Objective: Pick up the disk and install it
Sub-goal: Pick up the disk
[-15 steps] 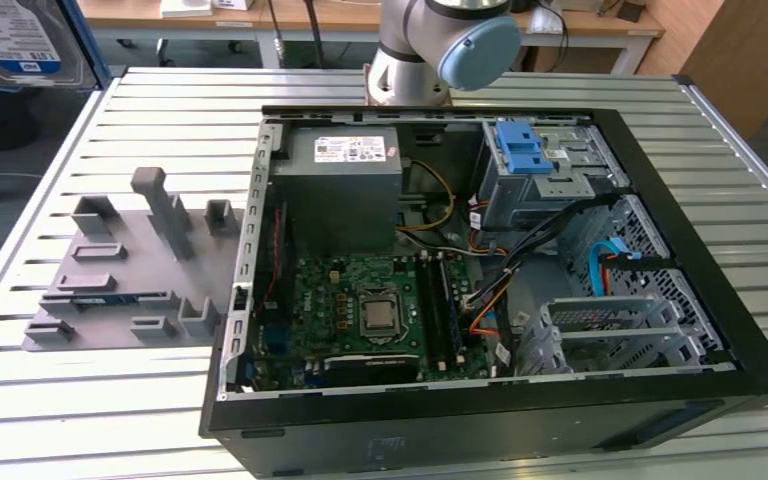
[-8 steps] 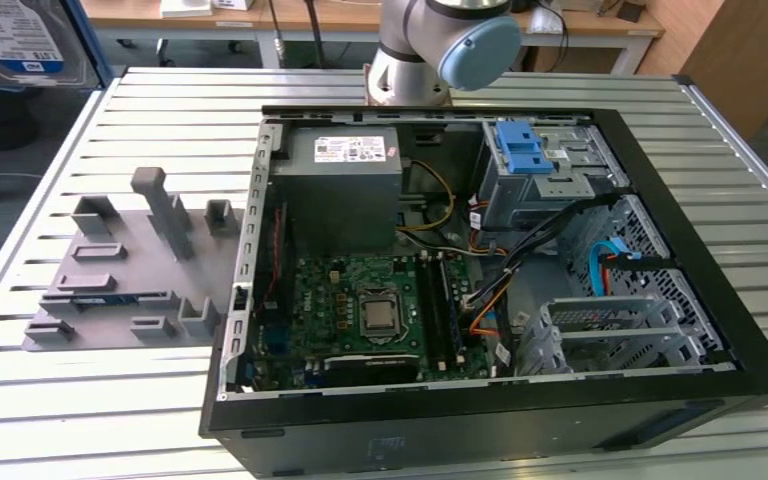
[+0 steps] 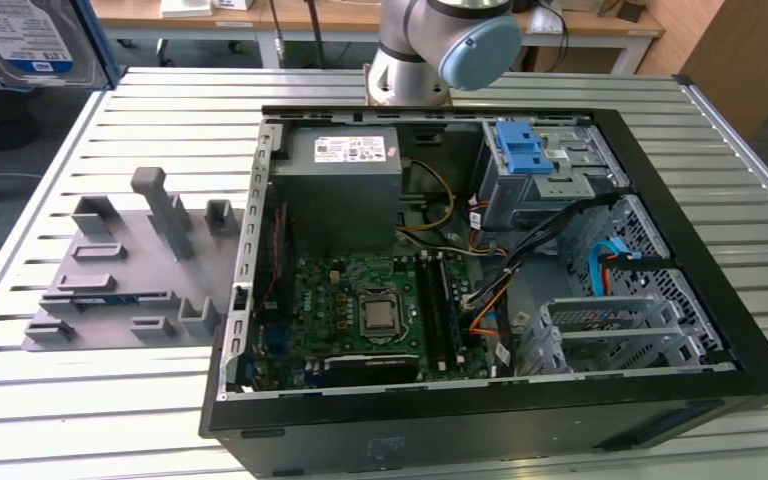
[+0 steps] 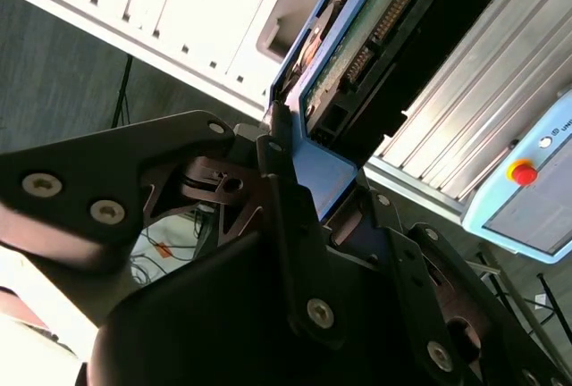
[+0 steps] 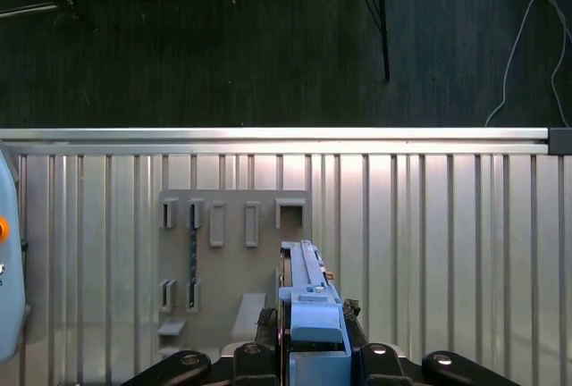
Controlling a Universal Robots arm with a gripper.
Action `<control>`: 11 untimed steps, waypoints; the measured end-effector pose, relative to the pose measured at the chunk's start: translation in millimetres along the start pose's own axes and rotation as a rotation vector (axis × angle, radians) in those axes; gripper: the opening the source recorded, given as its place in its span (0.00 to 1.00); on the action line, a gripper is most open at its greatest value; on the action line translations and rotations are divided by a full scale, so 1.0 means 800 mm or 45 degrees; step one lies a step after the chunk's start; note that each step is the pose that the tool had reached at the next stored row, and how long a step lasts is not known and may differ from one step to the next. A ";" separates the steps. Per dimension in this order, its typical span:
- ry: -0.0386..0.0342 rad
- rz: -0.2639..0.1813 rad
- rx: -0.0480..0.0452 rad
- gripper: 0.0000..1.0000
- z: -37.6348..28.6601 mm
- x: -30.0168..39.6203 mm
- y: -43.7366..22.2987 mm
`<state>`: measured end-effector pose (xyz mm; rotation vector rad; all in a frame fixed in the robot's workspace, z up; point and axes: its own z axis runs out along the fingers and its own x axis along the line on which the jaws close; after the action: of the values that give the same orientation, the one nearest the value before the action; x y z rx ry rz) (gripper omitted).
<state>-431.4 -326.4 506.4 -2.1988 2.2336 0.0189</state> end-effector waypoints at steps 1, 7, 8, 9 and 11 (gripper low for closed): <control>0.0000 0.000 0.000 0.36 0.0000 0.0000 -0.0010; 0.0000 0.000 0.000 0.36 0.0000 -0.0001 -0.0073; 0.0000 0.000 0.000 0.36 -0.0001 -0.0001 -0.0083; 0.0000 0.000 0.000 0.36 -0.0001 -0.0001 -0.0094; 0.0000 0.000 0.000 0.36 0.0000 -0.0002 -0.0114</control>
<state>-422.3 -326.4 506.3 -2.1988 2.2335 0.0188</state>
